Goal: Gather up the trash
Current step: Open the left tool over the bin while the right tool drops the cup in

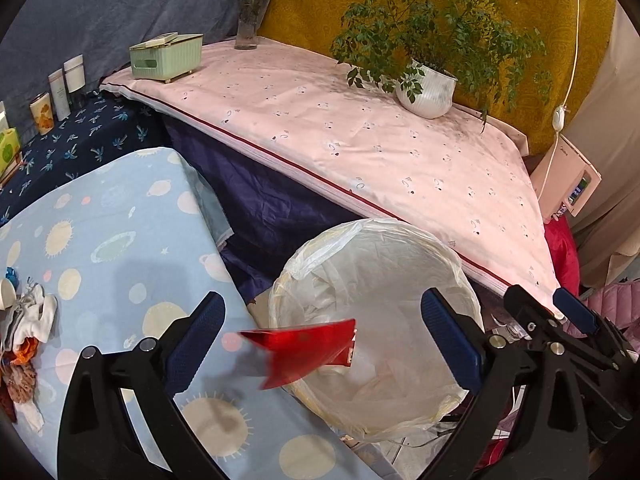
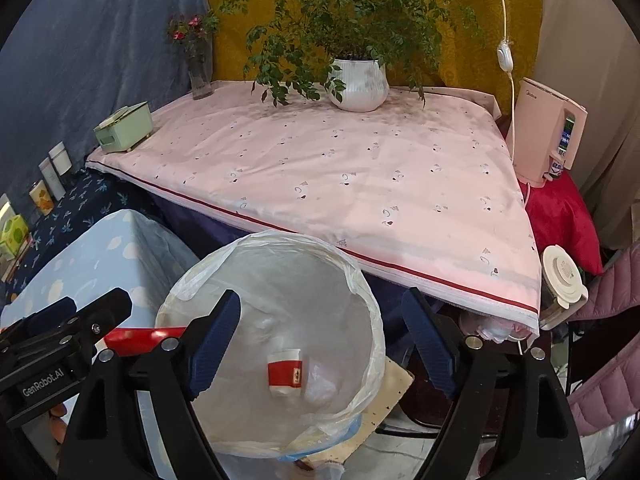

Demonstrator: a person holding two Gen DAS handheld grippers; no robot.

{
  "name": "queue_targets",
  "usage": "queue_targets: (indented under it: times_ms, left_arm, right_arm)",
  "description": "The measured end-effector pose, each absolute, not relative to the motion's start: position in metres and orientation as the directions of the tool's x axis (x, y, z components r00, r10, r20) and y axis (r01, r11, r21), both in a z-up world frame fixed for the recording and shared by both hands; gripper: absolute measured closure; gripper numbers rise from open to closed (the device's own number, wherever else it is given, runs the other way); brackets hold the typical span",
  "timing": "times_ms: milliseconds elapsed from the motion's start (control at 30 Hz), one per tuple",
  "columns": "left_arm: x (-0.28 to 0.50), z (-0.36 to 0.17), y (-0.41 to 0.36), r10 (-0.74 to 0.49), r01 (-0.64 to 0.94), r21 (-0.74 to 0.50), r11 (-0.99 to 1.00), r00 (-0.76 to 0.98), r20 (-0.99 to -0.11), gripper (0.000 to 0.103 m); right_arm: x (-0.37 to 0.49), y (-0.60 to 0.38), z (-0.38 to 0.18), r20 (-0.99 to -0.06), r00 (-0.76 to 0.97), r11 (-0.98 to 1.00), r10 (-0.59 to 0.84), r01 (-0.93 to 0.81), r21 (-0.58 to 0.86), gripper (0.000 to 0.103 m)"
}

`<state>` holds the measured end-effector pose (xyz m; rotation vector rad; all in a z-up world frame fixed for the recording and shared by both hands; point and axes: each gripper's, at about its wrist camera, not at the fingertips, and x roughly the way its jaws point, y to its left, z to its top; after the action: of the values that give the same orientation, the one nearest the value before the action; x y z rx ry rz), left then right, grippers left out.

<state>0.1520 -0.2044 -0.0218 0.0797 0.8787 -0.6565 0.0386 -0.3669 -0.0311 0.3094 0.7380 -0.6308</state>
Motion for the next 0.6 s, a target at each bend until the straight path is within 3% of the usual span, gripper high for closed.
queue_targets:
  times_ms: [600]
  left_arm:
    - [0.148,-0.001,-0.152,-0.445,0.499,-0.144,0.855,0.561,-0.699,0.009]
  right_arm:
    - [0.042,-0.324,-0.018,-0.700,0.602,0.818,-0.385,0.574,0.043,0.023]
